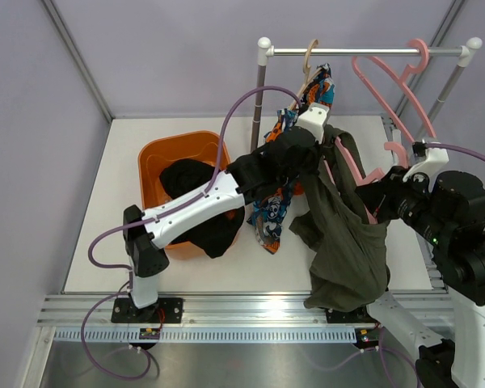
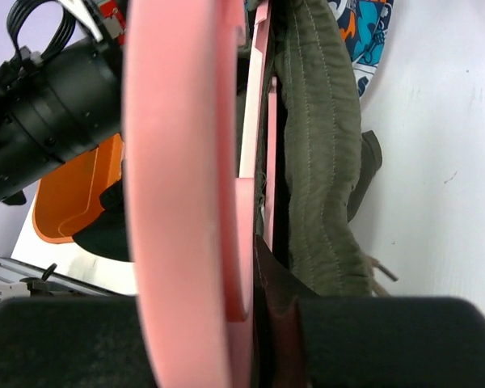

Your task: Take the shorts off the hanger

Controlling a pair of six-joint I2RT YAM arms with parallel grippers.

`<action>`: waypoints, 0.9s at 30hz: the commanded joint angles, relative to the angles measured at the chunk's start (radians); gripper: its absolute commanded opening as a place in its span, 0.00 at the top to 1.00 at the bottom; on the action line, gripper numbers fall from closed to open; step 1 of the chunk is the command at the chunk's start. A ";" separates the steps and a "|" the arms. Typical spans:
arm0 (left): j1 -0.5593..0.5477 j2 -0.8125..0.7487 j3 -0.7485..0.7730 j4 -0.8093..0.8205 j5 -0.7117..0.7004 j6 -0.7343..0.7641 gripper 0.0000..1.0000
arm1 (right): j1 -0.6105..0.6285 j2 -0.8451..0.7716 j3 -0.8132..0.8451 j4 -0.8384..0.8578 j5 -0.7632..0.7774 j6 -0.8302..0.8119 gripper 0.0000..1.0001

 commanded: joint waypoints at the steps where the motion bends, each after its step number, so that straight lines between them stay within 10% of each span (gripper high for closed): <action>1: 0.085 0.036 0.050 0.033 -0.093 0.030 1.00 | 0.005 -0.038 0.044 -0.054 -0.111 -0.017 1.00; 27: 0.132 -0.067 0.002 0.163 -0.295 0.129 1.00 | 0.005 -0.087 -0.028 -0.064 -0.132 -0.037 1.00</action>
